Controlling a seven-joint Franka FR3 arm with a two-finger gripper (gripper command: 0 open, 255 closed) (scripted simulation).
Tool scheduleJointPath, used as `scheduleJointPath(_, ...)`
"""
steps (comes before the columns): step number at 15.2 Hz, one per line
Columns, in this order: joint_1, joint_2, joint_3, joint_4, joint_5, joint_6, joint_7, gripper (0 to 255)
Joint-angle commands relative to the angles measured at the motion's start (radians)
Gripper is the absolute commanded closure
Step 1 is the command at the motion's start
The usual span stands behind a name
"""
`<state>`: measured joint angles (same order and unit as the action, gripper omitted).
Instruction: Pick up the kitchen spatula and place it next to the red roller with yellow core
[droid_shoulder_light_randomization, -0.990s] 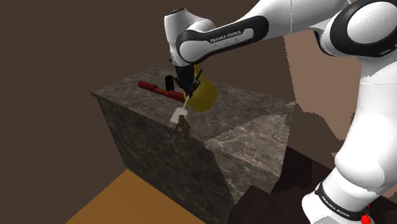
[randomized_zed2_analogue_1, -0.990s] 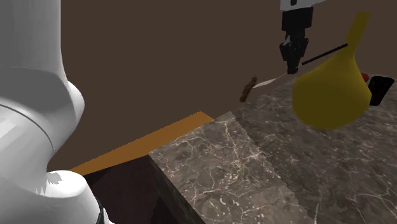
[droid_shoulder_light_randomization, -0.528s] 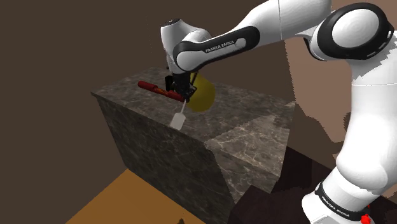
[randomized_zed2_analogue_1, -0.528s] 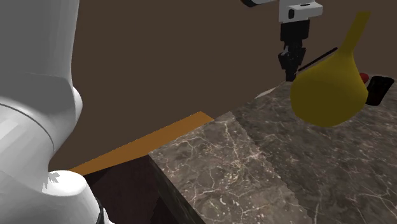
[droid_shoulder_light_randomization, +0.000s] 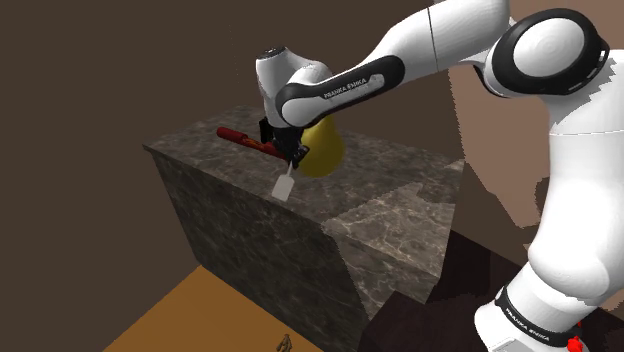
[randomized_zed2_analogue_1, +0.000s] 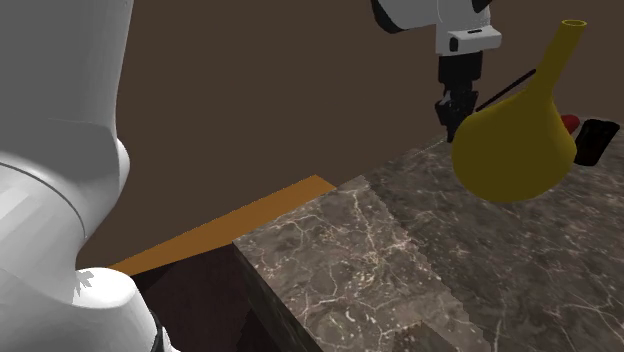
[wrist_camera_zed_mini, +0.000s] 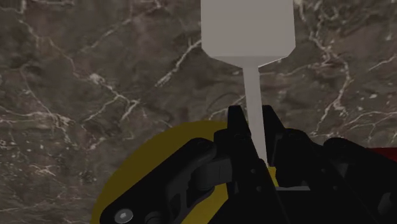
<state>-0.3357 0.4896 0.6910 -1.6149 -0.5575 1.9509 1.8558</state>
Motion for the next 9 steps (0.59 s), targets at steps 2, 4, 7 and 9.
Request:
scheduleJointPath(2, 0.006, 0.027, -0.008, -0.024, -0.014, 0.029, 0.014, 255)
scheduleJointPath(4, 0.008, 0.039, -0.014, -0.034, -0.024, 0.048, 0.023, 255)
scheduleJointPath(7, 0.01, 0.047, -0.018, -0.042, -0.032, 0.061, 0.03, 255)
scheduleJointPath(9, 0.009, 0.048, -0.017, -0.042, -0.032, 0.061, 0.03, 255)
